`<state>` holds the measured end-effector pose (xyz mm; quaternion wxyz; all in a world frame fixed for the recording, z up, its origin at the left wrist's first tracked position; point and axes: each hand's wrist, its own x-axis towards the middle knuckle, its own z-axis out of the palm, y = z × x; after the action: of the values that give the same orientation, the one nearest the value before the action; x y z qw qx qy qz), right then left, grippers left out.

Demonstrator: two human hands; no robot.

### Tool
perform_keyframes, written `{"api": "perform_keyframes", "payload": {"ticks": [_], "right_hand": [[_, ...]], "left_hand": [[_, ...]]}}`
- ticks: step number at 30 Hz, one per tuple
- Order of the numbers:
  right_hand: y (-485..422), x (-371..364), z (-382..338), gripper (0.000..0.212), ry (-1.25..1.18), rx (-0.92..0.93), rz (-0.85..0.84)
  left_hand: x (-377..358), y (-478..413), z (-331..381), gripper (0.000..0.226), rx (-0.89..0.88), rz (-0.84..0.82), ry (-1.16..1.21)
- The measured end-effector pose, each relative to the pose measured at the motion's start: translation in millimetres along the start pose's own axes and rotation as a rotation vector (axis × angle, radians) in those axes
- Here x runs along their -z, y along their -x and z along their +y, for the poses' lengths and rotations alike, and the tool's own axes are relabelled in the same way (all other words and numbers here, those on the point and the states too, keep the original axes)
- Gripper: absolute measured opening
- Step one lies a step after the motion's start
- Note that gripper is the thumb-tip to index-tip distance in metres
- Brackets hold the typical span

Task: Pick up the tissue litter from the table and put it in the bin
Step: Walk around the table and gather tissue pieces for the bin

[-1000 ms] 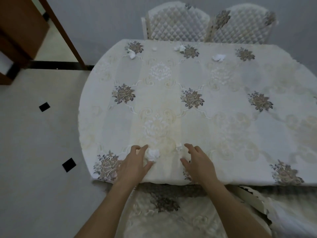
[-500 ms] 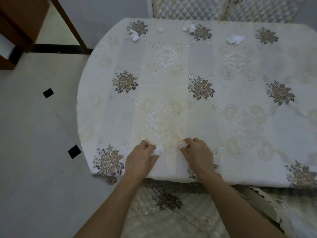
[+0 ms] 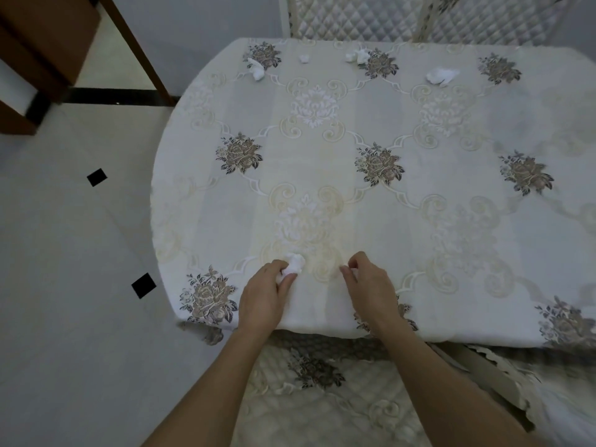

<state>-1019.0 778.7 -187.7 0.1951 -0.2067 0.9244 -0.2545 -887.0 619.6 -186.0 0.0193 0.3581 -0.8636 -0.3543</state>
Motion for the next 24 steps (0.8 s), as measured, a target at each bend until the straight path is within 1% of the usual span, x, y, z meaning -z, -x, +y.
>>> {"api": "perform_keyframes", "payload": {"ticks": [3,7,9,13,19,24], "right_hand": [[7.5,18.6,-9.8,0.022,-0.13,-0.005,0.072],[20.3,50.7,-31.0,0.021,-0.196,0.084,0.186],[27.4,68.4,-43.9,0.018,-0.245,0.101,0.23],[41.5,97.5,-68.0,0.018,-0.326,0.139,0.296],[61.2,126.7,-90.3,0.019,-0.368,0.168,0.375],[81.2,145.0,-88.8,0.019,-0.366,0.146,0.464]], "left_hand": [[10.7,5.0,12.2,0.027,0.002,0.04,0.059],[31.7,15.4,40.3,0.02,-0.077,0.101,0.16],[45.1,21.3,56.8,0.019,-0.114,0.131,0.198],[70.6,31.3,85.6,0.016,-0.187,0.175,0.292],[97.8,44.2,116.3,0.014,-0.266,0.238,0.319],[102.0,50.7,134.2,0.016,-0.346,0.196,0.327]]}}
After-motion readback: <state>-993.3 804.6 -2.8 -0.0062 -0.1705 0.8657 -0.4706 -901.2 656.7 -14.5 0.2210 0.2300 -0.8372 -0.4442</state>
